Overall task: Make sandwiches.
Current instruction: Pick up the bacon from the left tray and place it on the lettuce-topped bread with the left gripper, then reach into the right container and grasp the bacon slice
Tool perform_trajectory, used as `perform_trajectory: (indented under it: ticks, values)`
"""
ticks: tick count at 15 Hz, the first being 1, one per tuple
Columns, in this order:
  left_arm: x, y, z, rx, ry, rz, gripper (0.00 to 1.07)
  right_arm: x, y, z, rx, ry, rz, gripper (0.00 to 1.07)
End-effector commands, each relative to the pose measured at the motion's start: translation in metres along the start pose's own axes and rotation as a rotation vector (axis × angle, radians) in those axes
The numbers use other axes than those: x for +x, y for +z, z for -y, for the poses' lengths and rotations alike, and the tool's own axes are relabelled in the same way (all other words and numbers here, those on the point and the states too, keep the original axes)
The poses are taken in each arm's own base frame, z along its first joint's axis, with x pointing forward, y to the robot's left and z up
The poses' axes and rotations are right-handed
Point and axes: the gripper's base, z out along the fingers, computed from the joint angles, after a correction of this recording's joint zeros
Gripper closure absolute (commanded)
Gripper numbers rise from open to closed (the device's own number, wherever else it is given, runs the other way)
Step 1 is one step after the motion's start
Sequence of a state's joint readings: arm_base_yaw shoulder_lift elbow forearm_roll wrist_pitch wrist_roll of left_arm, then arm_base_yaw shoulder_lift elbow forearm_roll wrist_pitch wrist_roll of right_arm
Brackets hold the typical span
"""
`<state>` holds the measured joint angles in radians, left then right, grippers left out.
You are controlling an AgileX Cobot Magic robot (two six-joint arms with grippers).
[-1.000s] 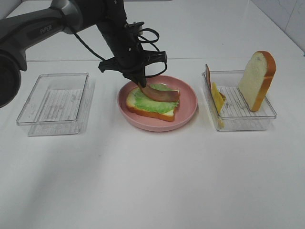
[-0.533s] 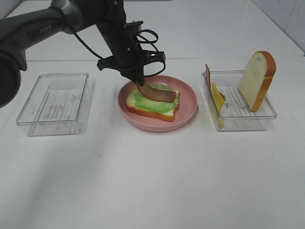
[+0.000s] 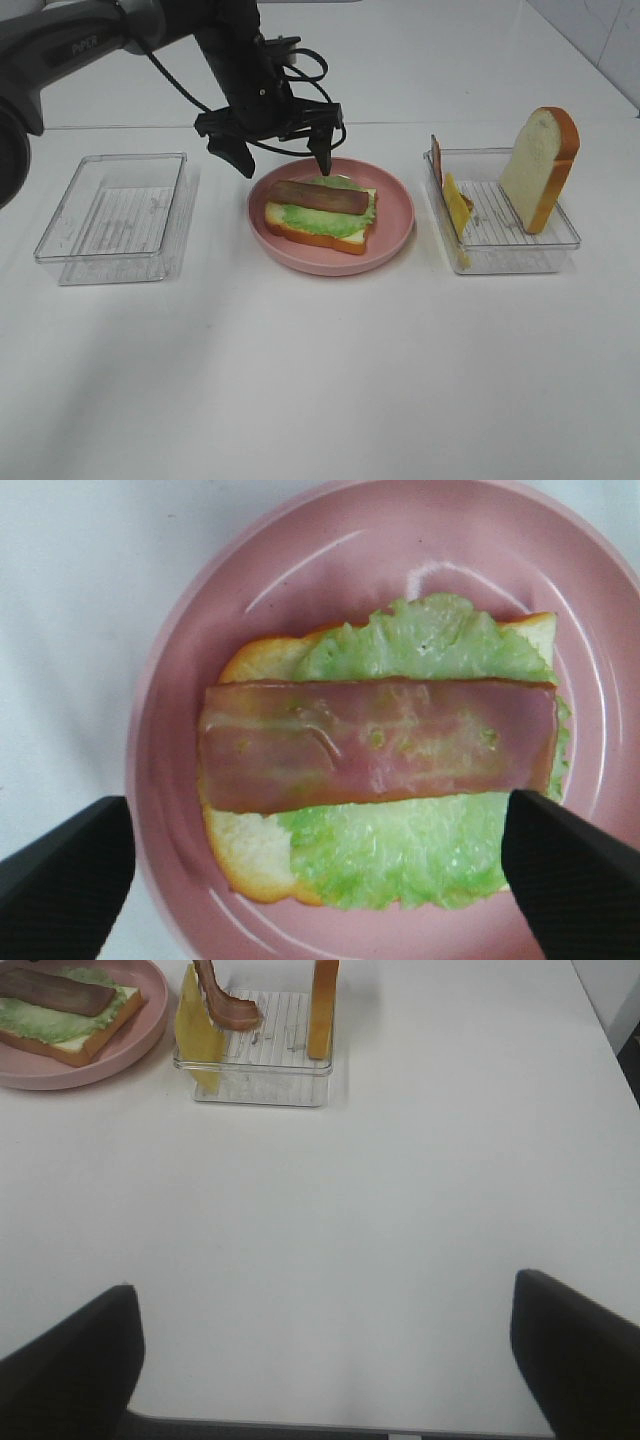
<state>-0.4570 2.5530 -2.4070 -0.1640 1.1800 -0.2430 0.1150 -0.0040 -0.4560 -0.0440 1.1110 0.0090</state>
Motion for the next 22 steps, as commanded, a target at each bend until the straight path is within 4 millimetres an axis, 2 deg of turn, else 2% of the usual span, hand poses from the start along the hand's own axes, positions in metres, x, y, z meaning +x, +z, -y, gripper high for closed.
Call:
perform_trajectory:
  ticks: [1,2,3,5,6,8,10,12,14,16,17,18,19,21,22]
  values:
    - [-0.003,-0.039,0.004,-0.040,0.037,0.031,0.14,0.002,-0.002,0.000,0.005,-0.007,0.034,0.11]
    - [-0.003,-0.046,0.005,-0.045,0.042,0.033,0.14,0.002,-0.002,0.000,0.005,-0.007,0.034,0.11]
    - [0.000,-0.076,0.005,-0.084,0.081,0.032,0.14,0.002,-0.002,0.000,0.005,-0.007,0.034,0.11]
    - [-0.001,-0.110,0.010,-0.074,0.106,0.095,0.14,0.002,-0.002,0.000,0.005,-0.007,0.034,0.11]
    - [-0.001,-0.120,0.012,-0.067,0.115,0.112,0.14,0.002,-0.002,0.000,0.005,-0.007,0.034,0.11]
    - [0.002,-0.164,0.018,-0.047,0.130,0.190,0.14,0.002,-0.002,0.000,0.005,-0.007,0.034,0.11]
    - [0.010,-0.179,0.015,-0.055,0.139,0.188,0.15,0.002,-0.002,0.000,0.005,-0.007,0.034,0.11]
    - [0.032,-0.196,-0.003,-0.092,0.122,0.133,0.16,0.002,-0.002,0.000,0.005,-0.007,0.034,0.11]
    - [0.049,-0.200,-0.020,-0.125,0.100,0.080,0.16,0.002,-0.002,0.000,0.005,-0.007,0.034,0.11]
    - [0.082,-0.219,-0.056,-0.177,0.039,0.029,0.16,0.002,-0.002,0.000,0.005,-0.007,0.034,0.11]
    - [0.099,-0.229,-0.070,-0.203,0.011,0.015,0.16,0.002,-0.002,0.000,0.005,-0.007,0.034,0.11]
    - [0.107,-0.232,-0.076,-0.215,0.000,0.005,0.16,0.002,-0.002,0.000,0.005,-0.007,0.034,0.11]
    - [0.126,-0.246,-0.088,-0.245,-0.022,0.010,0.16,0.002,-0.002,0.000,0.005,-0.007,0.034,0.11]
    - [0.176,-0.270,-0.113,-0.313,-0.074,0.035,0.16,0.002,-0.002,0.000,0.005,-0.007,0.034,0.11]
    - [0.187,-0.276,-0.117,-0.320,-0.089,0.045,0.16,0.002,-0.002,0.000,0.005,-0.007,0.034,0.11]
